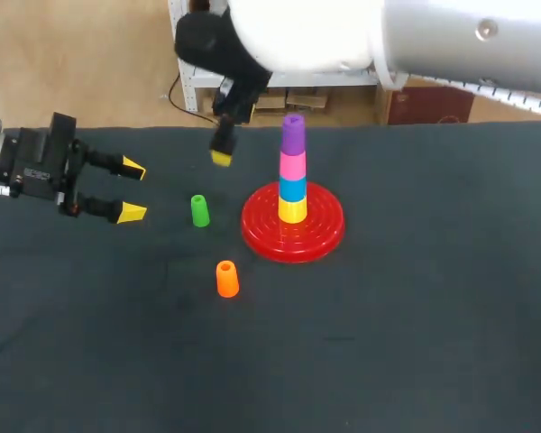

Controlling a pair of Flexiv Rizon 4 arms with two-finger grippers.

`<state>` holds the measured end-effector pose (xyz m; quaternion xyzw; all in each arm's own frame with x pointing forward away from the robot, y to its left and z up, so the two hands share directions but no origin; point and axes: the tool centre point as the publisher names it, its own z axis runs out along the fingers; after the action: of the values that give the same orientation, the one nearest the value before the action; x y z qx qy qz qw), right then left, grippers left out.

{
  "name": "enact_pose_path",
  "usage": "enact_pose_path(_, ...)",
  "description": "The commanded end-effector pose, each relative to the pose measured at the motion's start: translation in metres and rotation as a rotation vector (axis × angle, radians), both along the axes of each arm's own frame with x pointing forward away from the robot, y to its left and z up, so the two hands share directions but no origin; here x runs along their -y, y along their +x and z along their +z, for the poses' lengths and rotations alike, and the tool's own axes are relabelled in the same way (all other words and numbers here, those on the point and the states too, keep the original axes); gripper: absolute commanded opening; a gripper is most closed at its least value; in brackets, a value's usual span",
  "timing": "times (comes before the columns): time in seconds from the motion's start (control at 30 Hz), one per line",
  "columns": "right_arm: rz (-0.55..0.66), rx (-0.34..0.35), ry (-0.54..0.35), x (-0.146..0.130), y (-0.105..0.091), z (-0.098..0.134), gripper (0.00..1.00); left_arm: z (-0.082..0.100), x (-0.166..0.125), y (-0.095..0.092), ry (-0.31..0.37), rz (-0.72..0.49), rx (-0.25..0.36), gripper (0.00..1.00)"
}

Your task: Pick up and stack the cylinders on the red base in this order: pink,purple,orange,green

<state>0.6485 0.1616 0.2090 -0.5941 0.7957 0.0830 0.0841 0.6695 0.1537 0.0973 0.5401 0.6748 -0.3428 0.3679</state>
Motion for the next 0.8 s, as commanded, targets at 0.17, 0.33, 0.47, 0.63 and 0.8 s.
enact_pose_path(0.17,-0.045,-0.023,0.061,0.004,-0.017,-0.012,1.0,0.0,0.0,0.0,0.002,0.001,0.0,1.0)
enact_pose_path(0.33,-0.045,-0.023,0.061,0.004,-0.017,-0.012,1.0,0.0,0.0,0.0,0.002,0.001,0.0,1.0)
enact_pose_path(0.47,-0.045,-0.023,0.061,0.004,-0.017,-0.012,1.0,0.0,0.0,0.0,0.002,0.001,0.0,1.0)
enact_pose_path(0.63,-0.044,-0.029,0.047,0.005,-0.02,-0.015,1.0,0.0,0.0,0.0,0.002,0.001,0.0,1.0)
enact_pose_path(0.8,0.007,-0.075,-0.048,-0.011,-0.042,-0.045,1.0,0.0,0.0,0.0,0.002,0.001,0.0,1.0)
